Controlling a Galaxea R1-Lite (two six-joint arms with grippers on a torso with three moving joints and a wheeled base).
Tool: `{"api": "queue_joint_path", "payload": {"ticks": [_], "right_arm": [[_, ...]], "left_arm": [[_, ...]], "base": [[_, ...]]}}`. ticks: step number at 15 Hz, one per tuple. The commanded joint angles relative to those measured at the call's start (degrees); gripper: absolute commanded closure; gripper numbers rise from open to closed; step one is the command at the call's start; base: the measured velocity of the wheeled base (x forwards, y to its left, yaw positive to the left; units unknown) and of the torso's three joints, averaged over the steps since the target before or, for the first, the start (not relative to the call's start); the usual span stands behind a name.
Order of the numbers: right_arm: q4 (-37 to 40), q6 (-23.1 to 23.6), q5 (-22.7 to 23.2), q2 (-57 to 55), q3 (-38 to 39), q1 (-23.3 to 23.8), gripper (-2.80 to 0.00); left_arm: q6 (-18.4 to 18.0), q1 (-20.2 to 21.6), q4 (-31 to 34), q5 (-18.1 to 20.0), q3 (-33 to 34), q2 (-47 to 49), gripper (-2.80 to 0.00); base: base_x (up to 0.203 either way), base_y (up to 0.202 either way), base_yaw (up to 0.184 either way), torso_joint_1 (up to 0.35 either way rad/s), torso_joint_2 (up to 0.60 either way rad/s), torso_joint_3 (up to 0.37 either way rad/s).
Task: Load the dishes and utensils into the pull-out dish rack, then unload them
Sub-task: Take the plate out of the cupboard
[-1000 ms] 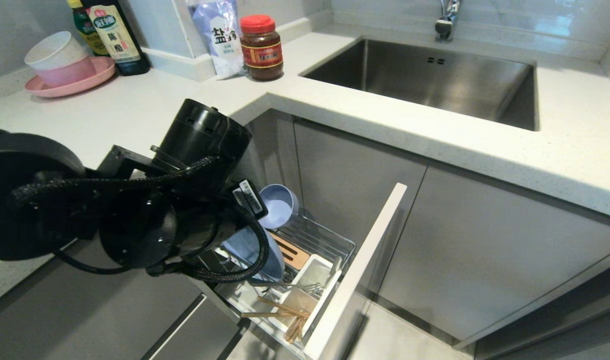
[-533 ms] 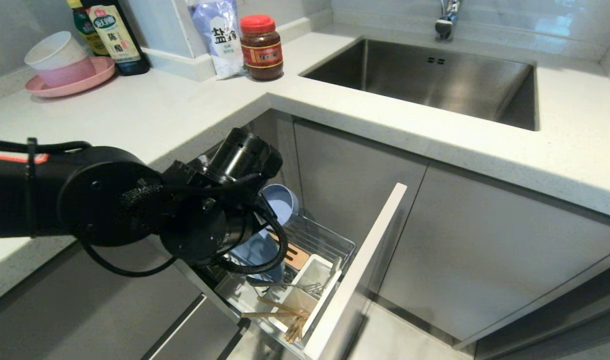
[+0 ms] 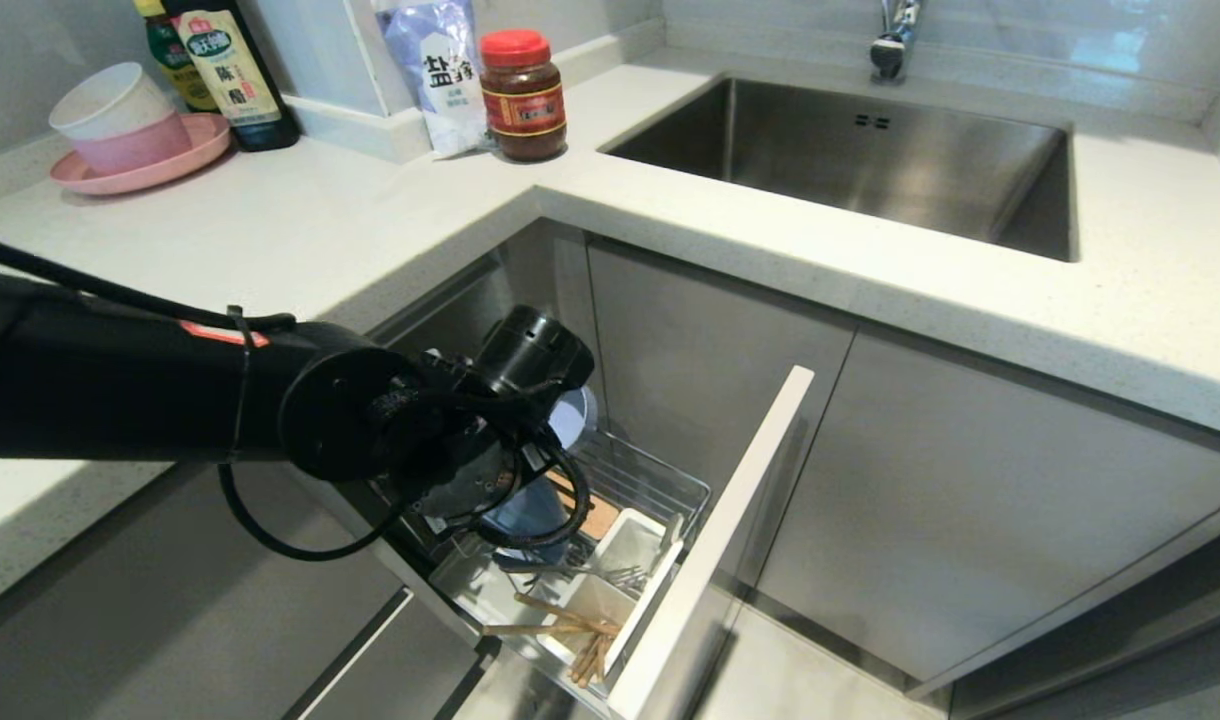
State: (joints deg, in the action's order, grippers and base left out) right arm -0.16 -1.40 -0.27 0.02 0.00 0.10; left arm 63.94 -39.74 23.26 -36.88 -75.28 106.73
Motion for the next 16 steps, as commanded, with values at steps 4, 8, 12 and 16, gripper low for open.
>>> {"api": "queue_joint_path", "payload": {"ticks": [4, 8, 12, 16], "right_arm": [[-0.02, 0.00, 0.00, 0.24, 0.09, -0.01, 0.00], [-0.02, 0.00, 0.00, 0.24, 0.09, -0.01, 0.00], [-0.02, 0.00, 0.00, 0.24, 0.09, -0.01, 0.00], [-0.02, 0.00, 0.00, 0.24, 0.09, -0.01, 0.00]], "left_arm": [[1.01, 1.51, 0.12, -0.21, -0.92, 2.95, -2.80], [1.01, 1.59, 0.03, -0.21, -0.92, 2.95, -2.80], [1.00, 1.42, 0.12, -0.39, -0.92, 2.69, 0.00], [1.01, 1.25, 0.12, -0.48, -0.92, 2.43, 0.00]], "base": [[0.000, 0.000, 0.000, 0.000, 0.00, 0.000], [0.000, 0.000, 0.000, 0.000, 0.00, 0.000], [0.000, 0.000, 0.000, 0.000, 0.00, 0.000], [0.000, 0.000, 0.000, 0.000, 0.00, 0.000]]}}
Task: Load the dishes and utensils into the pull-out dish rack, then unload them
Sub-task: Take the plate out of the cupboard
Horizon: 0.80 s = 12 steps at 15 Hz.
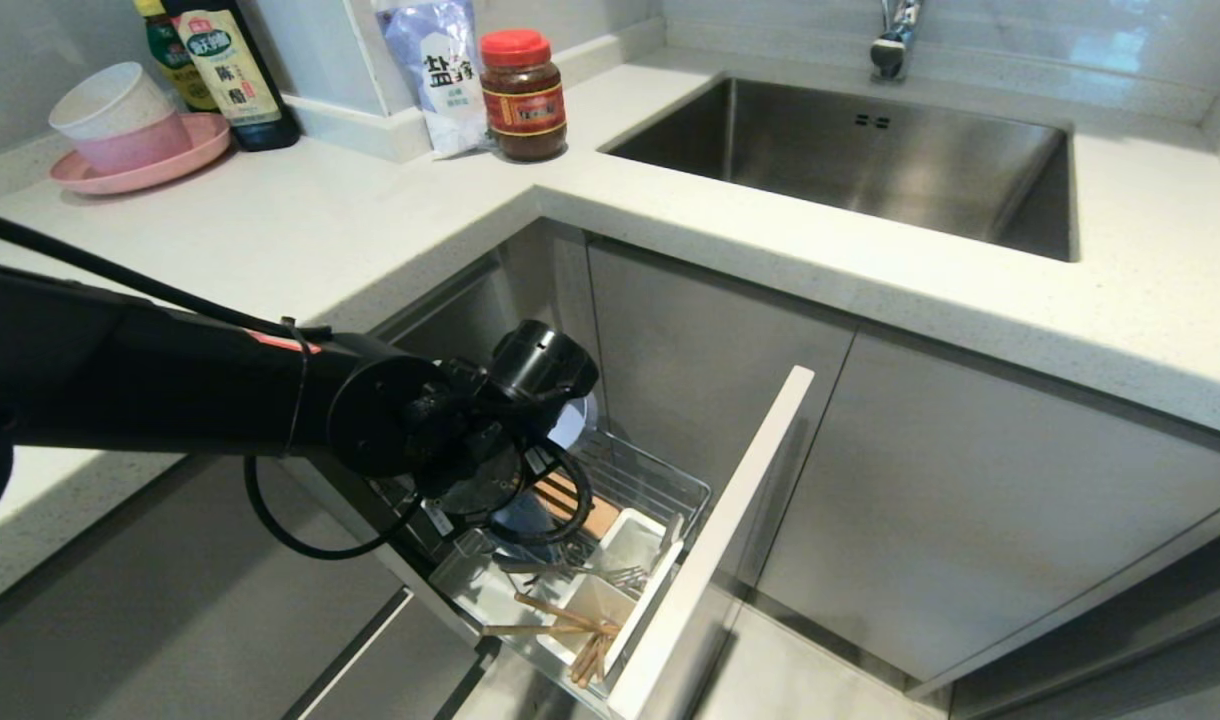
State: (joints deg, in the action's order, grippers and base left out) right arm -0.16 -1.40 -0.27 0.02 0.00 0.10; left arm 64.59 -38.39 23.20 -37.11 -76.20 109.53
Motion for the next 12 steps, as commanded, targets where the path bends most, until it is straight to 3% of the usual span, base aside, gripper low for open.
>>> {"api": "queue_joint_path", "payload": {"ticks": [1, 12], "right_arm": [[-0.02, 0.00, 0.00, 0.24, 0.09, -0.01, 0.00], [-0.02, 0.00, 0.00, 0.23, 0.09, -0.01, 0.00]], "left_arm": [[0.36, -0.20, 0.17, -0.24, 0.00, -0.46, 0.00], [0.45, -0.63, -0.09, -0.33, -0.05, -5.28, 0.00]], "base": [[0.000, 0.000, 0.000, 0.000, 0.00, 0.000], [0.000, 0.000, 0.000, 0.000, 0.00, 0.000]]}}
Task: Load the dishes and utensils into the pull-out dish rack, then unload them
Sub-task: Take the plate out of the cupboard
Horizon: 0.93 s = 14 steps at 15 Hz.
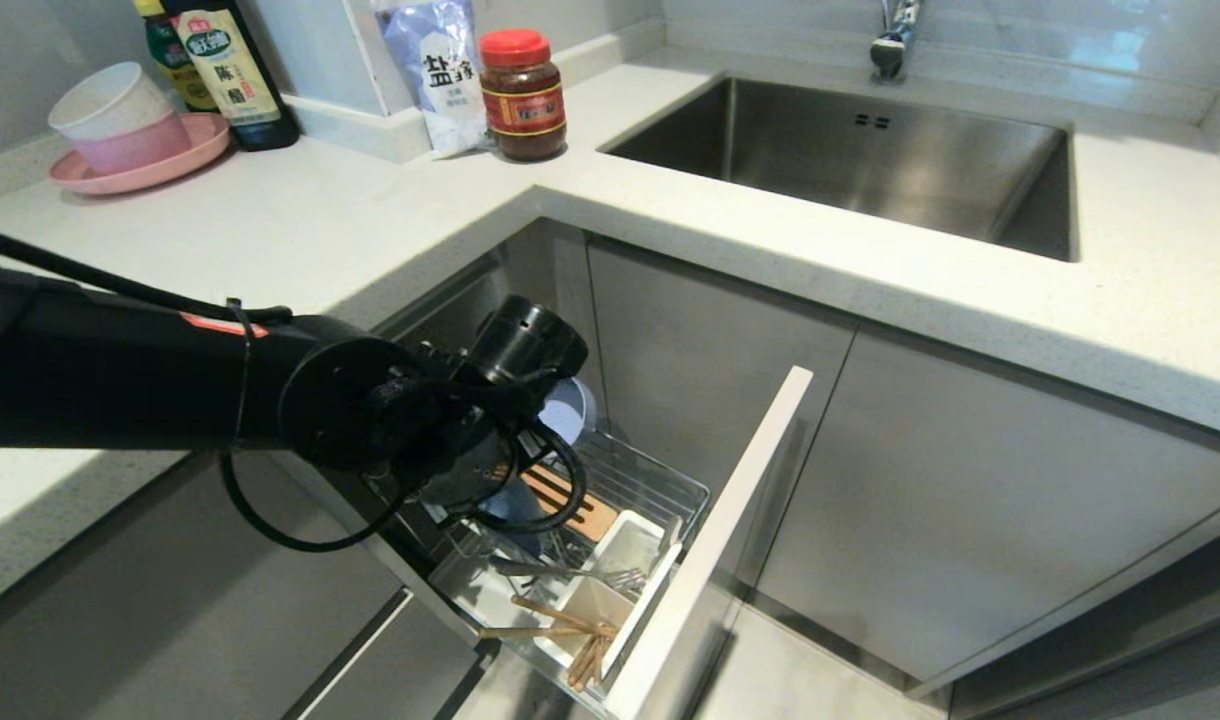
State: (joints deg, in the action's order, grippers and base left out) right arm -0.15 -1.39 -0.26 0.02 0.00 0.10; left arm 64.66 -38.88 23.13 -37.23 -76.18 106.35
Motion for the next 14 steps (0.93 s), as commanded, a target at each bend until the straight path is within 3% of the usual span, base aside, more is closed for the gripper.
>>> {"api": "queue_joint_path", "payload": {"ticks": [1, 7, 11, 14], "right_arm": [[-0.03, -0.02, 0.00, 0.24, 0.09, -0.01, 0.00], [-0.03, -0.02, 0.00, 0.23, 0.09, -0.01, 0.00], [-0.03, -0.02, 0.00, 0.24, 0.09, -0.01, 0.00], [-0.03, -0.02, 0.00, 0.23, 0.09, -0.01, 0.00]], "left_arm": [[0.32, -0.33, -0.04, -0.25, -0.10, -3.52, 0.00], [-0.05, -1.69, -0.06, -0.31, -0.78, -10.37, 0.00], [-0.23, -4.75, -0.10, 0.29, -0.90, -15.26, 0.00], [-0.26, -7.78, -0.04, 4.69, -0.90, -19.24, 0.00]], "base": [[0.000, 0.000, 0.000, 0.000, 0.00, 0.000], [0.000, 0.000, 0.000, 0.000, 0.00, 0.000], [0.000, 0.000, 0.000, 0.000, 0.00, 0.000], [0.000, 0.000, 0.000, 0.000, 0.00, 0.000]]}}
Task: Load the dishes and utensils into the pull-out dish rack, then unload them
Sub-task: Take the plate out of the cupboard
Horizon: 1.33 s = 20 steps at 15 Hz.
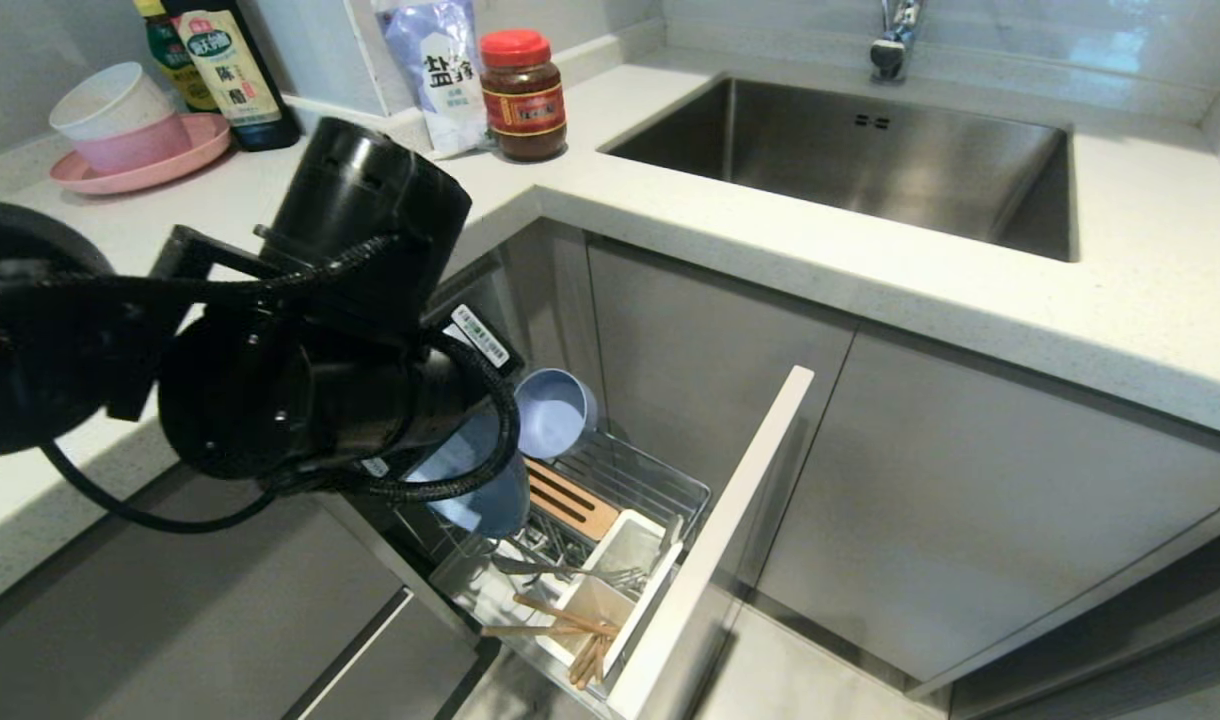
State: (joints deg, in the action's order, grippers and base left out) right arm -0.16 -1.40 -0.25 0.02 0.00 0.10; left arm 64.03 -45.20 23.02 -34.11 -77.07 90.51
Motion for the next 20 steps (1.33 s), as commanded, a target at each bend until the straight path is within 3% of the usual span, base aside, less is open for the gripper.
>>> {"api": "queue_joint_path", "payload": {"ticks": [1, 5, 9, 11, 13, 16, 20], "right_arm": [[-0.02, 0.00, -0.01, 0.24, 0.09, -0.01, 0.00], [-0.02, 0.00, -0.01, 0.24, 0.09, -0.01, 0.00], [-0.02, 0.00, -0.01, 0.24, 0.09, -0.01, 0.00], [-0.02, 0.00, -0.01, 0.24, 0.09, -0.01, 0.00], [-0.02, 0.00, -0.01, 0.24, 0.09, -0.01, 0.00], [-0.02, 0.00, -0.01, 0.24, 0.09, -0.01, 0.00], [-0.02, 0.00, -0.01, 0.23, 0.09, -0.01, 0.00]], "left_arm": [[0.38, -2.35, 0.14, 4.58, -0.01, -4.82, 0.00], [-0.28, -3.61, 0.43, 14.08, -0.01, -10.06, 0.00], [-4.96, -5.88, 0.52, 23.86, -0.05, -20.32, 0.00], [-8.61, -5.65, 0.57, 29.64, -0.40, -25.46, 0.00], [-11.82, -4.52, 0.61, 32.83, -0.85, -28.50, 0.00], [-22.58, 2.16, 3.60, 38.99, -2.08, -34.90, 0.00], [-31.09, 13.78, 8.68, 40.69, -5.74, -36.30, 0.00]], "base": [[0.000, 0.000, 0.000, 0.000, 0.00, 0.000], [0.000, 0.000, 0.000, 0.000, 0.00, 0.000], [0.000, 0.000, 0.000, 0.000, 0.00, 0.000], [0.000, 0.000, 0.000, 0.000, 0.00, 0.000], [0.000, 0.000, 0.000, 0.000, 0.00, 0.000], [0.000, 0.000, 0.000, 0.000, 0.00, 0.000], [0.000, 0.000, 0.000, 0.000, 0.00, 0.000]]}}
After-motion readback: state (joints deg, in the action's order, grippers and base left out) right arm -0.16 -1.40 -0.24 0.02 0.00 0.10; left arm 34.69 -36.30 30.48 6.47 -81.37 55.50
